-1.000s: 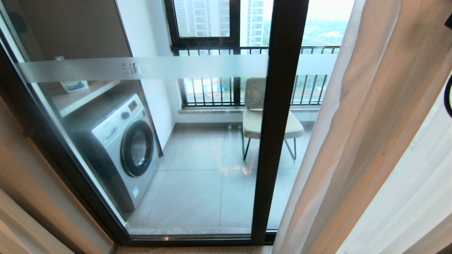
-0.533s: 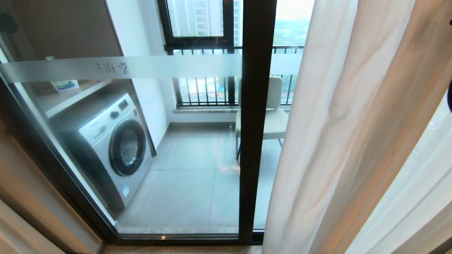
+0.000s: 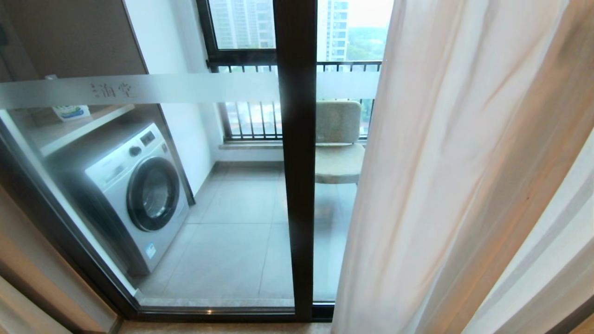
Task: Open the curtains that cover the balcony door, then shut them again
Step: Pull the inner curtains open on both sides
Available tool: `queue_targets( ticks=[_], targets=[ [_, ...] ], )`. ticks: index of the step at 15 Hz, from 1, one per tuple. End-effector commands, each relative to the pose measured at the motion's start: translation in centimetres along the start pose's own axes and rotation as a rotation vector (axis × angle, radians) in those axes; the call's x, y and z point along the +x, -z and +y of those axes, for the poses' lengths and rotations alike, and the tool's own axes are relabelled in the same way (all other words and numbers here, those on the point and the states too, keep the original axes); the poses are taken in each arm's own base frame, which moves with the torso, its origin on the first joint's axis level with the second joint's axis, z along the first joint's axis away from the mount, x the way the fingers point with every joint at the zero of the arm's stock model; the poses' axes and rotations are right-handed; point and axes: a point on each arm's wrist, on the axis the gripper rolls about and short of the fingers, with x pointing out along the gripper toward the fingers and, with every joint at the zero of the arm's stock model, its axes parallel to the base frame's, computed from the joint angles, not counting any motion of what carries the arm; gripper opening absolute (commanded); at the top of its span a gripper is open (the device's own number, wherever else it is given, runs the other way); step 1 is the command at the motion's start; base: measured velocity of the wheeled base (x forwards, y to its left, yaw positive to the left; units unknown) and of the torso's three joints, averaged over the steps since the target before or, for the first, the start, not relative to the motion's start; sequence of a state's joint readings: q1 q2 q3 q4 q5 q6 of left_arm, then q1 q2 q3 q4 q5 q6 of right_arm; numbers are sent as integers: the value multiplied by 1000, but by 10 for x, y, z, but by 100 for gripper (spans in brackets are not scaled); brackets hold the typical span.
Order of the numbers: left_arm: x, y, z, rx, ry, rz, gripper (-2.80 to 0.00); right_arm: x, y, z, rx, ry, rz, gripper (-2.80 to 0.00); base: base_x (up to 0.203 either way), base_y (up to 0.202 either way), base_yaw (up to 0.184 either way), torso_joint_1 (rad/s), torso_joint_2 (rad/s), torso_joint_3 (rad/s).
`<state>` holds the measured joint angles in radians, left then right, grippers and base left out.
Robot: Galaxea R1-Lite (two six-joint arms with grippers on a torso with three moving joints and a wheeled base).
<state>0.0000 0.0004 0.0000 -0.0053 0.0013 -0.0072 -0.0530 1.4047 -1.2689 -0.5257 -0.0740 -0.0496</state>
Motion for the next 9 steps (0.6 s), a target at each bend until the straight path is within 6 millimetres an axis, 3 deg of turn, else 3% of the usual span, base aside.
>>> queue_targets(
  ticks=[1,9],
  targets=[
    [0,0,0,0,0,-1,-280,1,0,-4,-6,16,-2,-280,0,-191,1,7,1,2],
    [0,0,0,0,0,-1,-280,0,-1,-6,-8,25,-5,-280,0,-191,1,1,4,2]
  ],
)
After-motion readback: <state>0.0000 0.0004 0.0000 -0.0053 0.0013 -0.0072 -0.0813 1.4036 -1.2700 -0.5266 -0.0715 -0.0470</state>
